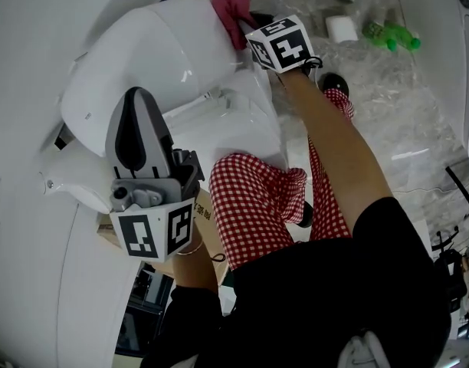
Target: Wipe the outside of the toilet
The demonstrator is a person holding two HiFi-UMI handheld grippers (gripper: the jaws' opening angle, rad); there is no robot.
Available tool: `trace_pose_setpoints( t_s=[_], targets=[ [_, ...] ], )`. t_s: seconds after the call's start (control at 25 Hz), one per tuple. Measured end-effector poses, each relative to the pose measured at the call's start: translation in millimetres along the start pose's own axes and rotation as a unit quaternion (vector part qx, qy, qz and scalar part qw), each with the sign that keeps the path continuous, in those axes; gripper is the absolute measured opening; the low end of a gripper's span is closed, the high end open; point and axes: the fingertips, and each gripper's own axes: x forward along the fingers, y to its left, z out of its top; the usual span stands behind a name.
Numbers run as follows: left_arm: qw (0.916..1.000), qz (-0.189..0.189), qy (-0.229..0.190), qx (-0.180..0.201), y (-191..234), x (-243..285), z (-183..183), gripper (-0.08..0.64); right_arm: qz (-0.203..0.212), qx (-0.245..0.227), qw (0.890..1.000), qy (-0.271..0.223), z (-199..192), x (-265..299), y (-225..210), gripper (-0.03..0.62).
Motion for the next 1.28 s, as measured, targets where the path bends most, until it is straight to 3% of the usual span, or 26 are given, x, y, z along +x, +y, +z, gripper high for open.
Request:
trace_pose_setpoints(
  t_s=[0.2,0.4,0.76,1.0,1.28],
  targets=[
    [1.0,-0.003,0.002,0.002,-3.6,2.1,2.0,0.009,-0.035,0.027,0.999,-0.018,4.4,-35.7,-22.3,0.054],
    [1.0,-0.007,0.001,-0.004,-8.0,3.7,7.2,0.009,-0.027,0.058,0.994,-0.084,28.8,-80.1,-25.5,0.054],
    [0.9997,-0.022,-0.006,0.002,-18.4,8.7,19.5,0.009,0.095,0.065,0.97,-0.216,88.8,-156.1,55.2,0.054],
    [0.9998,-0.019,-0.011,0.003,-18.0,2.9,21.3,0.009,0.207,0.047,0.949,-0.233,102.5,-170.5,139.3,0.055],
    [0.9998,-0.018,-0.011,0.0,-18.5,-0.2,18.8,0.009,0.268,0.085,0.93,-0.238,94.1,-166.8,172.3,0.055]
  ],
)
